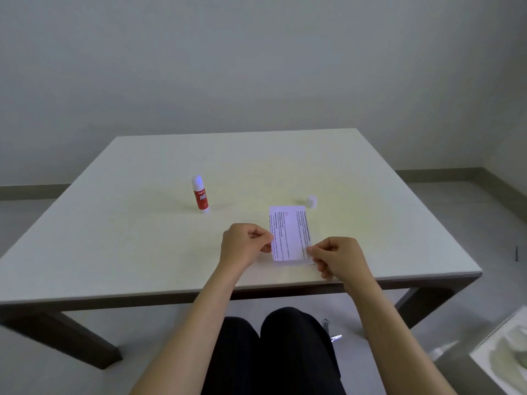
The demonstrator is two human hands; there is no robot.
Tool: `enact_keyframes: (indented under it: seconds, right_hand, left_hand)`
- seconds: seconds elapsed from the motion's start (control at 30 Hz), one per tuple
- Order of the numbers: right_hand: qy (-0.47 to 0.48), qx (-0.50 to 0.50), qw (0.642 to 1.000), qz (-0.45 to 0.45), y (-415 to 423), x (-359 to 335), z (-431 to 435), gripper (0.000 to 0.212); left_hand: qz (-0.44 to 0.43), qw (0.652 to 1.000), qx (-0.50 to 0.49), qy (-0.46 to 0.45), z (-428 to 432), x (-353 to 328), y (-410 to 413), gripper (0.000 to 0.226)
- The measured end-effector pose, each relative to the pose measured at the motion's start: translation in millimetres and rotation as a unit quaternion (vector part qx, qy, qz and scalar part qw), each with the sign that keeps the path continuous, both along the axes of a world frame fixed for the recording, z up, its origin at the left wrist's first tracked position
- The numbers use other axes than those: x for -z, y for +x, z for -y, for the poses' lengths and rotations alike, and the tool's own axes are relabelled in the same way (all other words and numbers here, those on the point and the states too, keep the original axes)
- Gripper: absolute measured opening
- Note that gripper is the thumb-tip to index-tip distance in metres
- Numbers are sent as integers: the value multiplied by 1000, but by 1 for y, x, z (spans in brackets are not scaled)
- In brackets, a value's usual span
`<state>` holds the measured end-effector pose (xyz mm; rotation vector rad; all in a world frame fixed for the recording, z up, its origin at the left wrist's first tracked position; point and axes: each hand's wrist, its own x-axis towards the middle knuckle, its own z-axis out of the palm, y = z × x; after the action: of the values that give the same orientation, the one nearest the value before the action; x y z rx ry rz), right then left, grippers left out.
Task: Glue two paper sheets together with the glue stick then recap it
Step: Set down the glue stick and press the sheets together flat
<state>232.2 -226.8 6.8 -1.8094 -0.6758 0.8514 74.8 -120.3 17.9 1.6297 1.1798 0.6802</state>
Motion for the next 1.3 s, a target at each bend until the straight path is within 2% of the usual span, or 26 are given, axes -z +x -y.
enact_keyframes:
  seconds: [0.13, 0.67, 0.83, 1.07, 1.2, 1.3]
  right_hand:
    - [-23, -14, 997, 67, -1, 2, -3, 19]
    - [-50, -31, 990, 132, -5, 0, -2, 14]
    - [-64, -48, 980, 181, -8, 0, -4, 11]
    - [-91, -79, 967, 225, -5, -1, -9, 32]
    - [-89, -98, 966, 224, -3, -1, -11, 15]
    - [-90, -99, 968, 213, -3, -1, -11, 12]
  left_hand:
    - [-22, 1000, -3, 11, -2, 6, -1, 13]
    - [-72, 997, 10, 37, -3, 13, 6, 9]
    - [-89, 994, 18, 62, -3, 15, 8, 11]
    - [-162, 976, 39, 143, -6, 18, 16, 13]
    - [-203, 956, 37, 208, -11, 23, 15, 24]
    - [-228, 924, 118, 283, -19, 26, 12, 36]
